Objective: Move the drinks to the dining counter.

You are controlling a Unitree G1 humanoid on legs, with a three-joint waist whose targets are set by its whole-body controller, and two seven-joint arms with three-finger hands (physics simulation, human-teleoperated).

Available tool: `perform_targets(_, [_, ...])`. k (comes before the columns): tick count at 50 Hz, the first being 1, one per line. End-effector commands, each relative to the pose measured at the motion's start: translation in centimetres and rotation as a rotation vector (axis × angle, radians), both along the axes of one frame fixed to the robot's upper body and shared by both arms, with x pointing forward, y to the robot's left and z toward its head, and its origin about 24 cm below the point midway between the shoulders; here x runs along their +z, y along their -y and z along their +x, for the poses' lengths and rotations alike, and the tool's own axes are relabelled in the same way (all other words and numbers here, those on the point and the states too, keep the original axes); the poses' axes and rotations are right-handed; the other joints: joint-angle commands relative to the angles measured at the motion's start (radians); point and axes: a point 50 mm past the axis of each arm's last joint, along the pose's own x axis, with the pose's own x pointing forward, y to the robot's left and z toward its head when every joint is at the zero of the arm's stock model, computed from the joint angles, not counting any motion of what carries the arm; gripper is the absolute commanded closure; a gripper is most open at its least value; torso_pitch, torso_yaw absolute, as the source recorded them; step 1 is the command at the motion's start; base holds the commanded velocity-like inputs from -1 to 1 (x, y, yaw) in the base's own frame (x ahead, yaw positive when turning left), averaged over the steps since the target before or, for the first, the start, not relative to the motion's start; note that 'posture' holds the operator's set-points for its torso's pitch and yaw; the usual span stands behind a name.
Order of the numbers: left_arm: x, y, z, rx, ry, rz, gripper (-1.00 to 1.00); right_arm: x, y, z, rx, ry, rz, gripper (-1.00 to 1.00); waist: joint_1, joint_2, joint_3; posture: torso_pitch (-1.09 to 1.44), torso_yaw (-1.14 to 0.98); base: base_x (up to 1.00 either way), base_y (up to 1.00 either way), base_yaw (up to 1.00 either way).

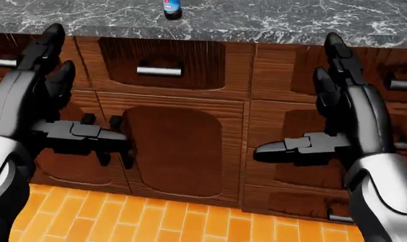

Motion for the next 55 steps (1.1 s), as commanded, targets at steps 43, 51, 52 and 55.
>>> perform_targets(43, [3.7,-2.4,-0.1,0.013,0.11,-0.001,-1.0,5.9,-2.8,1.4,0.041,0.133,-0.079,-1.0,0.03,0.099,-0.024,0.0,0.0,0.37,0.1,0.34])
perform_targets(51, [4.1,-2.2,0.0,0.006,0.119,0.006,-1.0,6.5,-2.0,1.0,0.01,0.147,-0.056,-1.0,-0.005,0.084,-0.003,0.0,0.0,0.04,0.0,0.12])
perform_targets(52, [4.3,-2.1,-0.2,0.005,0.12,0.006,-1.0,6.5,-1.9,0.9,0.008,0.15,-0.056,-1.0,-0.008,0.083,-0.006,0.0,0.0,0.0,0.0,0.0])
perform_targets(55, [4.4,-2.0,-0.3,0.005,0.121,0.009,-1.0,6.4,-1.8,1.0,0.001,0.147,-0.055,-1.0,-0.018,0.073,-0.016,0.0,0.0,0.0,0.0,0.0])
